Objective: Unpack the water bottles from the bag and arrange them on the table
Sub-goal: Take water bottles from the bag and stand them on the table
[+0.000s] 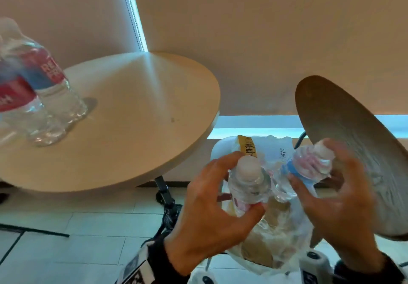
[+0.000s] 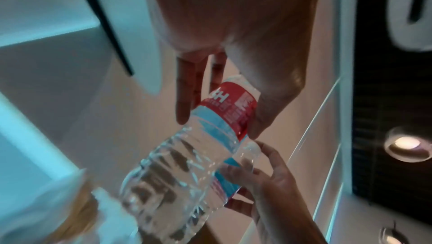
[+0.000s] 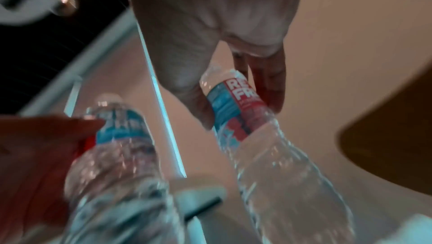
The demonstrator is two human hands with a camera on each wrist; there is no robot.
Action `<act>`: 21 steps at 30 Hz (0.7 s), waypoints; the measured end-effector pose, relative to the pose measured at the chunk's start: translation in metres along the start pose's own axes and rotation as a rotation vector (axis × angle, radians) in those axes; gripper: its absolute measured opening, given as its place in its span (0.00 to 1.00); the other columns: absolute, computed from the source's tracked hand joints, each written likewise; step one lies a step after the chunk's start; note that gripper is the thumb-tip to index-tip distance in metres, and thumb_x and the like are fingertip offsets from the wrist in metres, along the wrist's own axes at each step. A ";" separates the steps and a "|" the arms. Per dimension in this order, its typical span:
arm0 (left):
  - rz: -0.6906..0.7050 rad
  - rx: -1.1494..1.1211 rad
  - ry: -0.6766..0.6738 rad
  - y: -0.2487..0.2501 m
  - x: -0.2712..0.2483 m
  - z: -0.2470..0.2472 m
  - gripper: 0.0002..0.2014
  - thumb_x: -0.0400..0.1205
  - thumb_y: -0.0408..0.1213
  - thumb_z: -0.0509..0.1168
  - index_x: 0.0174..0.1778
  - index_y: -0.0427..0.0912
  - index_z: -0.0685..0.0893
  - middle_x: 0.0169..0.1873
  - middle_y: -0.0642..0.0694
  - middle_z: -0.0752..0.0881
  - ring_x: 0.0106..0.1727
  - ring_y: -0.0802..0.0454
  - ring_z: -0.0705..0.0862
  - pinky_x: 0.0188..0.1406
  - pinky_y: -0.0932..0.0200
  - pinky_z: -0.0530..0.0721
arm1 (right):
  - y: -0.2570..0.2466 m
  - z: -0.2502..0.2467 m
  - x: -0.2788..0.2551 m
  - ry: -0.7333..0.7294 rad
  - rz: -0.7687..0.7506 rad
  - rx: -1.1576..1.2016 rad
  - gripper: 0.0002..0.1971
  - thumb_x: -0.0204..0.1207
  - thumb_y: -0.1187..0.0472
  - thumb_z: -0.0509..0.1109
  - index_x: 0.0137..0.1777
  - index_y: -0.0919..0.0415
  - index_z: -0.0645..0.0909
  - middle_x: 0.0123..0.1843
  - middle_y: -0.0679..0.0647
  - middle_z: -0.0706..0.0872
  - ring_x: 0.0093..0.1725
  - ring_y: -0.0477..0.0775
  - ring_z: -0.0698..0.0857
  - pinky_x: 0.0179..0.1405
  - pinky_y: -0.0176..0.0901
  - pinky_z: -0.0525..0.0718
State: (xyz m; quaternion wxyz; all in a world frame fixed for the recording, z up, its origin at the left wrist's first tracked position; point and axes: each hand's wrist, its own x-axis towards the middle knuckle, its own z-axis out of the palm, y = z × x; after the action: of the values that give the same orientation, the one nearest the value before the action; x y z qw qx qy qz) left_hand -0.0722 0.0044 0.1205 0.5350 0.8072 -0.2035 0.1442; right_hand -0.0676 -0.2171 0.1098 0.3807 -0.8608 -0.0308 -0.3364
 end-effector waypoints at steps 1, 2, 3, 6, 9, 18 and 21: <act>0.003 -0.005 0.033 0.014 0.003 -0.018 0.38 0.66 0.47 0.85 0.68 0.73 0.73 0.61 0.68 0.85 0.61 0.64 0.86 0.45 0.77 0.86 | -0.020 -0.006 0.013 -0.028 -0.022 0.051 0.41 0.62 0.60 0.86 0.76 0.56 0.74 0.68 0.59 0.82 0.60 0.61 0.87 0.56 0.52 0.90; 0.006 -0.011 0.065 0.027 0.006 -0.036 0.38 0.65 0.46 0.86 0.68 0.69 0.75 0.60 0.66 0.86 0.60 0.61 0.87 0.43 0.74 0.88 | -0.039 -0.010 0.026 -0.054 -0.044 0.106 0.42 0.61 0.59 0.86 0.76 0.49 0.73 0.69 0.58 0.82 0.60 0.59 0.88 0.57 0.55 0.89; 0.011 -0.019 0.100 0.040 0.008 -0.054 0.38 0.64 0.44 0.86 0.68 0.65 0.77 0.59 0.64 0.87 0.57 0.58 0.89 0.40 0.71 0.90 | -0.056 -0.012 0.039 -0.083 -0.074 0.160 0.42 0.62 0.57 0.85 0.76 0.41 0.71 0.70 0.55 0.81 0.61 0.57 0.88 0.58 0.56 0.89; 0.031 -0.005 0.193 0.070 0.016 -0.107 0.39 0.60 0.44 0.87 0.66 0.64 0.79 0.54 0.59 0.90 0.52 0.53 0.92 0.35 0.60 0.92 | -0.105 -0.008 0.075 -0.166 -0.162 0.319 0.41 0.63 0.47 0.85 0.74 0.31 0.67 0.69 0.45 0.81 0.62 0.51 0.89 0.58 0.49 0.89; 0.014 0.063 0.240 0.085 0.020 -0.158 0.38 0.56 0.51 0.84 0.63 0.72 0.79 0.52 0.58 0.90 0.51 0.54 0.93 0.34 0.54 0.93 | -0.146 0.008 0.104 -0.252 -0.230 0.434 0.43 0.59 0.46 0.85 0.72 0.32 0.67 0.68 0.50 0.81 0.61 0.54 0.90 0.52 0.54 0.92; -0.099 0.328 0.455 0.061 0.027 -0.248 0.39 0.59 0.45 0.88 0.65 0.67 0.81 0.45 0.63 0.88 0.43 0.60 0.90 0.40 0.63 0.88 | -0.235 0.121 0.152 -0.399 -0.402 0.481 0.42 0.63 0.59 0.87 0.74 0.52 0.69 0.65 0.41 0.79 0.59 0.51 0.87 0.41 0.41 0.91; -0.128 0.347 0.468 0.041 0.033 -0.257 0.40 0.61 0.45 0.88 0.69 0.60 0.81 0.50 0.62 0.88 0.45 0.62 0.88 0.41 0.68 0.89 | -0.251 0.157 0.153 -0.434 -0.445 0.444 0.41 0.62 0.59 0.86 0.74 0.53 0.70 0.61 0.33 0.77 0.57 0.47 0.85 0.45 0.45 0.91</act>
State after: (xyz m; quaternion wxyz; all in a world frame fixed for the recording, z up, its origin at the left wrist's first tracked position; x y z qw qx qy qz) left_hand -0.0668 0.2221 0.2676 0.4297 0.8425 0.0045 0.3249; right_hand 0.0600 0.0357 0.2851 0.4603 -0.7808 -0.3691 -0.2058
